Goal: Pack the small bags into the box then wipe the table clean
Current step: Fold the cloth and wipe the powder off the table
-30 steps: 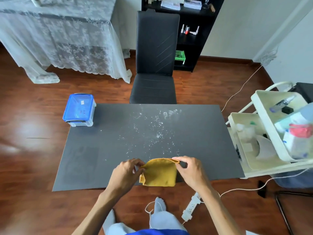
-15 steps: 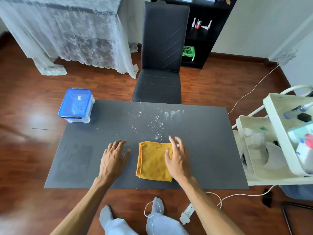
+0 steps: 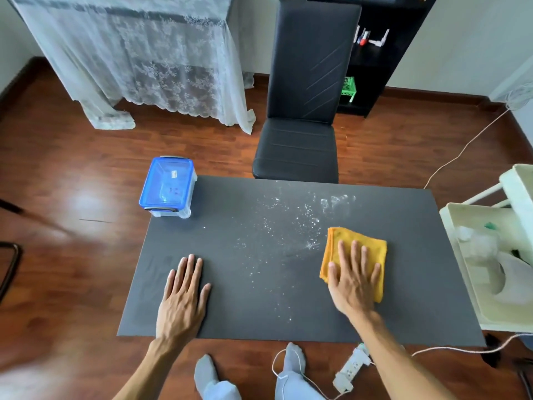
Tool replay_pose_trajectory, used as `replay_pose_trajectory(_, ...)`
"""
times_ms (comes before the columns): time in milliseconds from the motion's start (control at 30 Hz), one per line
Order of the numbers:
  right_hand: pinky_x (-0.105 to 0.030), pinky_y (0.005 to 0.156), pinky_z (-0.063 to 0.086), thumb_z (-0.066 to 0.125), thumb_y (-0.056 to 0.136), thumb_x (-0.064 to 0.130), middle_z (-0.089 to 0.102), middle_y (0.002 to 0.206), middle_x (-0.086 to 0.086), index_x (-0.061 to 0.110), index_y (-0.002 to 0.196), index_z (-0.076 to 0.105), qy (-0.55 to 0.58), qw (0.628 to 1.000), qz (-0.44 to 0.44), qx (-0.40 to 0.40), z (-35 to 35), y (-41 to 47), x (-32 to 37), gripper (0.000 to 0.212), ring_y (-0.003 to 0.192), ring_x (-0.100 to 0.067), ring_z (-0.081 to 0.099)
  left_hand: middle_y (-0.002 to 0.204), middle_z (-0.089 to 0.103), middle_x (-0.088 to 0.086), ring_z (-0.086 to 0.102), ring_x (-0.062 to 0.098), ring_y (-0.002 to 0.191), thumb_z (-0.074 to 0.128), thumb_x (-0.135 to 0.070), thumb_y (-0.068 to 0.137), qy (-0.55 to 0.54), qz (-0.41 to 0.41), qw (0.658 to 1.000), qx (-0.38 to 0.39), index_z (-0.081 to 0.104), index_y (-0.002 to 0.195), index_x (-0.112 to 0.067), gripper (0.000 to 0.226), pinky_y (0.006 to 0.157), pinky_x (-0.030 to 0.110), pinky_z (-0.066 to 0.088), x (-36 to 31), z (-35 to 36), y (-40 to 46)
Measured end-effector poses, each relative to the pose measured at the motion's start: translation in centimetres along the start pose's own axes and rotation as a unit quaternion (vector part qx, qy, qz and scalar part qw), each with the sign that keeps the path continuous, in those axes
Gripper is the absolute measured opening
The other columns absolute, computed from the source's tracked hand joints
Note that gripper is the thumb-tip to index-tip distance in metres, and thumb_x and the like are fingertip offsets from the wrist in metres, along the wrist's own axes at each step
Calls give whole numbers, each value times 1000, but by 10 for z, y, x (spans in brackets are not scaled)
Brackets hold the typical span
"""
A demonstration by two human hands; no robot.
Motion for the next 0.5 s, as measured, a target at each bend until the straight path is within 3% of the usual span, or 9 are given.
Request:
replay_pose_trajectory(67,-64,123,3,16,96,52,7,171,-5,27,161,16,-3,1000,-6,-7,4,13,30,70,158,-28,3,162,22,7,13,21,152,23,-42,102,4,-2,1000,-4,23,154,-9,62,123,41,11,6,5,0)
replay_pose_trajectory(133,-64,123,5,23,99,47,14,170,-5,26,161,22,0,998,-67,-17,10,6,82,65,158,-29,9,163,20,6,11,20,152,23,-40,102,9,0,1000,-3,22,154,-10,60,123,43,13,8,9,1)
replay_pose_trajectory(233,-63,121,18,35,100,45,23,168,-3,29,158,32,-1,975,-220,-18,34,-43,152,61,156,-29,18,163,19,6,10,20,153,23,-37,103,20,4,1000,7,22,154,-10,58,123,44,15,9,10,1)
replay_pose_trajectory(300,-55,118,27,45,96,49,24,168,2,37,157,31,7,960,-280,4,43,-81,160,63,156,-23,22,163,20,6,10,20,152,23,-37,103,20,1,1000,11,22,154,-10,58,123,45,16,9,7,2)
replay_pose_trajectory(400,-44,108,34,51,89,59,22,169,7,50,153,30,8,969,-246,31,35,-100,103,68,150,-19,31,163,20,6,9,20,153,22,-38,102,19,-9,1000,21,22,155,-12,59,123,45,17,8,6,1)
replay_pose_trajectory(500,-54,111,30,44,90,63,23,169,3,47,154,33,-42,988,-149,5,10,-71,27,67,149,-28,32,163,20,5,9,19,153,23,-39,102,17,-8,1000,21,21,155,-12,59,123,45,17,8,7,1)
Point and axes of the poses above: each hand's wrist, its own y-axis towards the middle knuckle, its own z-axis out of the palm, x = y × z, the point moved 5 cm from there along y, towards the middle knuckle
